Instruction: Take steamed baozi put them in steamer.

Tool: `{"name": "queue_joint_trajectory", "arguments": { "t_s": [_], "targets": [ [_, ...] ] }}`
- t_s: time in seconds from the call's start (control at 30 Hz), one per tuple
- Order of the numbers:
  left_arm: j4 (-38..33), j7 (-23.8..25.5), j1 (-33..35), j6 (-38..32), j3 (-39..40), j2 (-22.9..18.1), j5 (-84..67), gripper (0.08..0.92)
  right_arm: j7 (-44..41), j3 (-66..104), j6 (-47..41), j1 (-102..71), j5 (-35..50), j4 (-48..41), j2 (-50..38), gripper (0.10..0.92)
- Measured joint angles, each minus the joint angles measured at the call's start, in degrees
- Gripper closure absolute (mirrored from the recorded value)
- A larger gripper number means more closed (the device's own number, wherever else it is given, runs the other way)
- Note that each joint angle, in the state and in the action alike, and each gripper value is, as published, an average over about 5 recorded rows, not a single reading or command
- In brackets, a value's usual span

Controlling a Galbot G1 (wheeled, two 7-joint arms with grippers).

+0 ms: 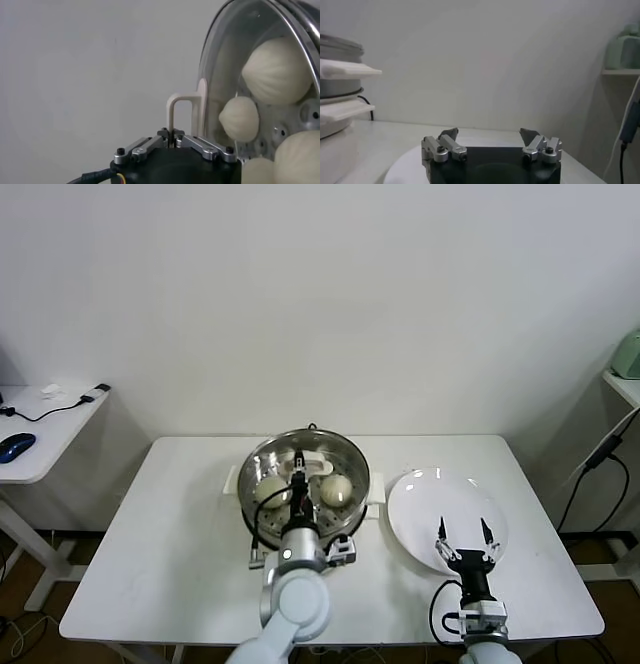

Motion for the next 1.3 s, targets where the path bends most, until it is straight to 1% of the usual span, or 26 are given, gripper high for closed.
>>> {"name": "queue_joint_trajectory", "arguments": {
  "t_s": [0.37, 0.47, 0.73, 1.0, 1.17, 1.23, 1.3],
  "targets": [
    [0.62, -0.08, 0.08, -0.44, -0.26, 0.74, -0.15, 0.866, 0.02, -0.09, 0.3, 0.18, -0.62, -0.18, 0.17, 0.203],
    [0.45, 0.1, -0.1, -0.52, -0.14, 1.06, -0.56, 0.83, -0.01, -0.11, 0.36, 0.21, -0.69, -0.19, 0.14, 0.203],
    [-1.56, 1.35, 0.12, -0.45, 0.34, 2.19, -2.86, 0.602, -0.39, -0.57, -0.27, 0.2, -0.69, 0.27, -0.11, 0.203],
    [-6.68, 1.44, 2.23, -1.49, -0.32, 4.4, -6.86, 0.377, -0.3, -1.54, -0.91, 0.62, -0.56, 0.52, -0.09, 0.203],
    [-11.48, -1.04, 4.8, -4.06, -2.06, 6.46, -13.72, 0.233, 0.05, -2.59, -1.17, 0.46, 0.15, 0.94, -0.42, 0.203],
    [-13.42, -2.64, 6.06, -5.78, -3.32, 7.28, -18.19, 0.197, 0.2, -3.12, -1.18, 0.35, 0.6, 1.18, -0.77, 0.203],
    [-15.16, -4.6, 7.38, -7.87, -5.07, 7.86, -23.63, 0.184, 0.4, -3.65, -1.1, 0.27, 1.11, 1.4, -1.2, 0.203]
  ]
}}
